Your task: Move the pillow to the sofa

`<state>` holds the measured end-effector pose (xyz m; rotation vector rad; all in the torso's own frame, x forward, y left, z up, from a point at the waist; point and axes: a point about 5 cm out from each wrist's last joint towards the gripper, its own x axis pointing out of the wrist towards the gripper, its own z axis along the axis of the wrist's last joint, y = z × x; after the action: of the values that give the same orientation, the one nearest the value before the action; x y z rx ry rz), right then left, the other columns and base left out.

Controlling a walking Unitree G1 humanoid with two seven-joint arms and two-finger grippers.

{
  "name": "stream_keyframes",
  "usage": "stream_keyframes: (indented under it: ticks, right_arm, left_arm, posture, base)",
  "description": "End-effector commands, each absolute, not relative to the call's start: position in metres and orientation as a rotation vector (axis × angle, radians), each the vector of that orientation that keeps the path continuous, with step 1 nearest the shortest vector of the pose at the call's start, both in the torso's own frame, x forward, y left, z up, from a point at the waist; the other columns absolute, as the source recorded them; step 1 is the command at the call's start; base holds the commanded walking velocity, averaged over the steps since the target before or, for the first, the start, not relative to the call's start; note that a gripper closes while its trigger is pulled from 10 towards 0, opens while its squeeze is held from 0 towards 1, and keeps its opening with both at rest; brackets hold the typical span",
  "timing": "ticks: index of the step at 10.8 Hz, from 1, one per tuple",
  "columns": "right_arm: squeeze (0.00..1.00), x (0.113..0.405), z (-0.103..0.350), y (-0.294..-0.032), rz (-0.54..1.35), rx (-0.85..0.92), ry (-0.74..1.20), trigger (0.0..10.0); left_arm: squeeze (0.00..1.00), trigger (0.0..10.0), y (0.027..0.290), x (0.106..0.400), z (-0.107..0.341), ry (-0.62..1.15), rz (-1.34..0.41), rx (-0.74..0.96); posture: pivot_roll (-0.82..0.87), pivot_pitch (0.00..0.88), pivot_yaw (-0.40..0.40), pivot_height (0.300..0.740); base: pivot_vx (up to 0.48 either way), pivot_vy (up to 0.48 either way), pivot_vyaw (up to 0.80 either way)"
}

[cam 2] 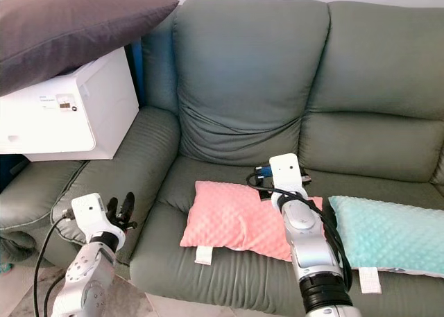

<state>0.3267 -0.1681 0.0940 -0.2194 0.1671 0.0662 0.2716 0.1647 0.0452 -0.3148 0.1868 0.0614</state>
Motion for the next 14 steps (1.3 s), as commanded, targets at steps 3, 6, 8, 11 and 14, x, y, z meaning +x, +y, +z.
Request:
stream_keyframes:
  ticks: [3,6,8,11,14]
  right_arm:
    - [0.0,0.3236,0.0912,-0.1691,0.047,-0.181,0.186,10.0]
    - [0.0,0.3253,0.0938,-0.1746,0.036,-0.188,0.189,10.0]
    - [0.0,0.3256,0.0938,-0.1743,0.035,-0.186,0.194,10.0]
    - [0.0,0.3248,0.0938,-0.1742,0.04,-0.191,0.191,10.0]
    - [0.0,0.3241,0.0932,-0.1742,0.051,-0.2,0.199,10.0]
  left_arm:
    - [0.0,10.0,0.1684,0.2735,0.0476,0.189,0.063,-0.327]
    - [0.0,10.0,0.1667,0.2742,0.0468,0.194,0.064,-0.344]
    - [0.0,10.0,0.1658,0.2732,0.0447,0.209,0.064,-0.356]
    - [0.0,10.0,0.165,0.2727,0.0435,0.22,0.062,-0.354]
    - [0.0,10.0,0.163,0.2715,0.0411,0.233,0.061,-0.374]
  posture:
    - [-0.27,0.0,0.039,0.74]
    - [-0.27,0.0,0.035,0.74]
    - [-0.27,0.0,0.037,0.74]
    - [-0.28,0.0,0.037,0.74]
    - [-0.28,0.0,0.033,0.74]
  base:
    - [0.0,0.0,-0.79]
    - [0.0,0.0,-0.79]
    - [0.0,0.0,-0.79]
    - [0.0,0.0,-0.53]
    - [0.0,-0.229,0.0]
